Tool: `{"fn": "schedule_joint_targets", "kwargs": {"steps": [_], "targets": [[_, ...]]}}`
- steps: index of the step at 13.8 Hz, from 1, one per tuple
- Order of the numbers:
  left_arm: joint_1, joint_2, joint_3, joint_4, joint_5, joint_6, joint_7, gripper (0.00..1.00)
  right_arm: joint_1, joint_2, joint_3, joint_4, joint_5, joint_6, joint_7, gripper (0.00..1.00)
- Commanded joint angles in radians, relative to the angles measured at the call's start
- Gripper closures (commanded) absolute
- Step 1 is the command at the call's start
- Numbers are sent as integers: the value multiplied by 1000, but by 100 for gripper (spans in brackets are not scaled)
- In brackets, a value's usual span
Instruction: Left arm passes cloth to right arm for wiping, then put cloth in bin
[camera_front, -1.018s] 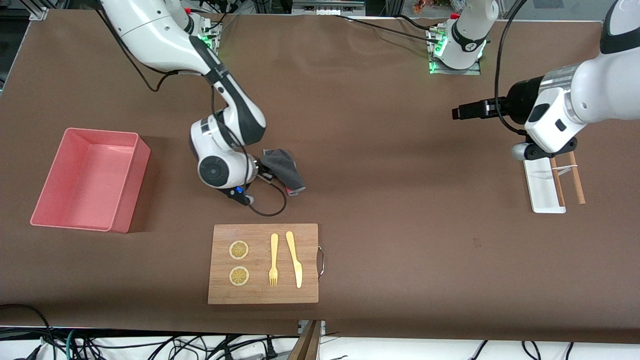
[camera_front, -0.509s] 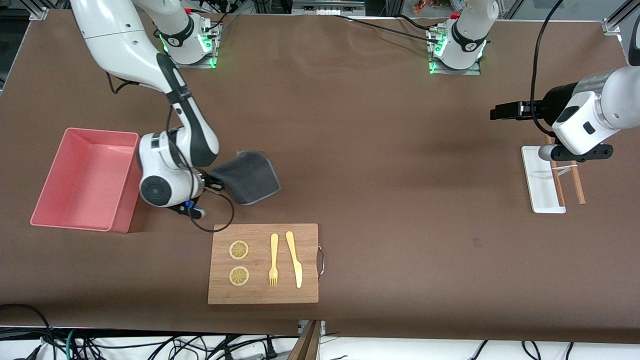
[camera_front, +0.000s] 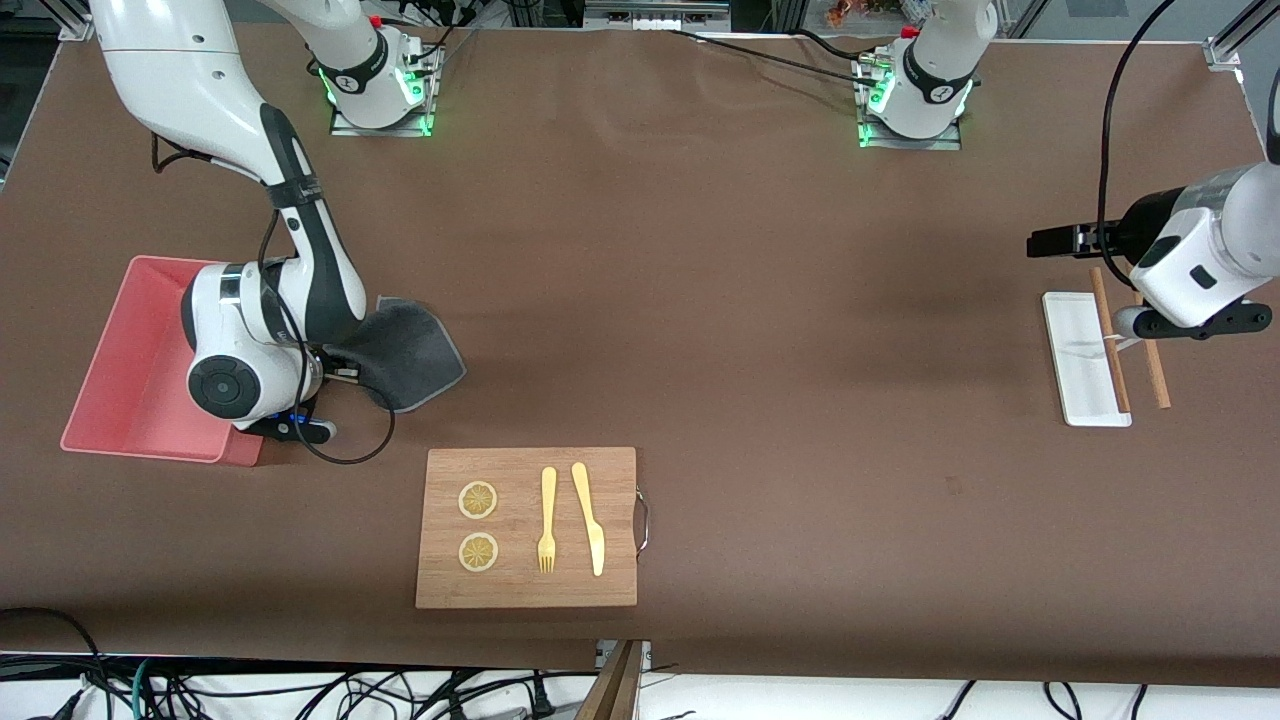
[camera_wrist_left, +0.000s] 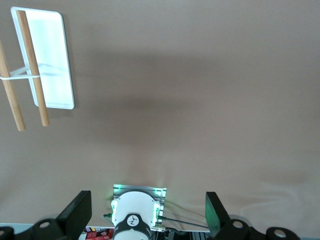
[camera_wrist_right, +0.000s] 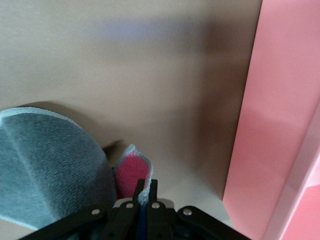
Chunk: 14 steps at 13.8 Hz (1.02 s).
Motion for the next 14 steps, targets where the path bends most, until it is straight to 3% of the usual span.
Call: {"fn": "schedule_joint_targets", "kwargs": {"steps": [1, 6, 8, 10, 12, 14], "targets": [[-9, -1, -14, -25, 35, 68, 22, 0, 2, 1, 82, 4, -19, 2, 152, 100], [-109, -58, -89, -11, 32, 96, 200, 0, 6, 54, 263, 3, -16, 132, 555, 100], [-197, -101, -5, -14, 26, 113, 208, 0, 6, 68, 314, 6, -14, 189, 654, 100], [-219, -139, 73, -48, 27, 240, 194, 0, 6, 79, 365, 11, 2, 234, 746, 100], [-324, -144, 261, -108, 21, 349, 206, 0, 6, 90, 406, 41, 82, 261, 810, 100], [-383, -177, 343, -203, 23, 445, 193, 0, 10, 91, 446, 52, 139, 297, 873, 100]]}}
